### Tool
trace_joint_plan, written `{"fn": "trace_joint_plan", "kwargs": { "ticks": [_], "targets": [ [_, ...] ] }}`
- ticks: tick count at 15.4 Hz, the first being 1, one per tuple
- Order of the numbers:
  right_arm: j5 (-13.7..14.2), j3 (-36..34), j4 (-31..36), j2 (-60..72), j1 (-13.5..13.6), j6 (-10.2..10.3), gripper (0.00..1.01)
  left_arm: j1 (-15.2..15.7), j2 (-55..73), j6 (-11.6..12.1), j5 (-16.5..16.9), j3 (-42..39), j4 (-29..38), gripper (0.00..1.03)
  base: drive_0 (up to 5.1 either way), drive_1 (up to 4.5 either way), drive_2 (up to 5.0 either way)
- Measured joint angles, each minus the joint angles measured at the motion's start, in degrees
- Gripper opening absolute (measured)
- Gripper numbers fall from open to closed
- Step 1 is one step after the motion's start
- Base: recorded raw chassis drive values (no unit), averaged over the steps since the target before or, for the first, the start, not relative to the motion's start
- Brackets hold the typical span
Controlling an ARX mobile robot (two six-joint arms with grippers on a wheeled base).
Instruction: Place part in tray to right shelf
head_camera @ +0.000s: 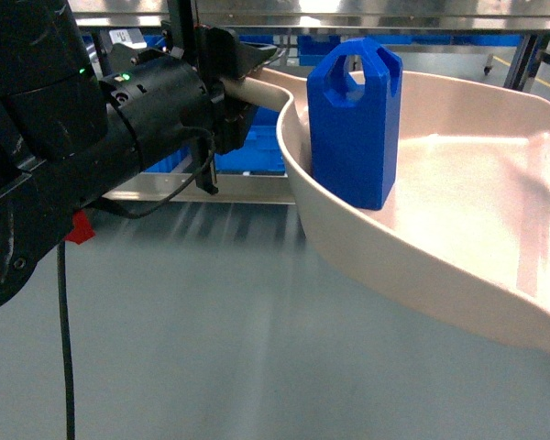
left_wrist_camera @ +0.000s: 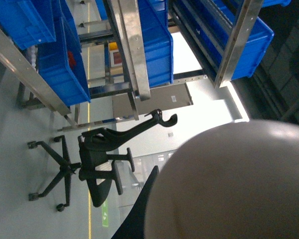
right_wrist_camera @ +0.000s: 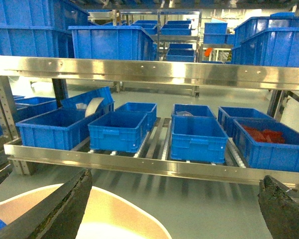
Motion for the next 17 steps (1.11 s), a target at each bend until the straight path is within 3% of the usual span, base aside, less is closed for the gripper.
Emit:
{"fn": "trace_joint_plan", "kwargs": {
  "ticks": [17],
  "targets": [
    [0.0,0.0,-0.2,0.0,0.0,0.0,0.98,0.0,0.0,0.0,0.0,-0.1,-0.3,0.12,0.0,0.00,0.0]
  ]
}}
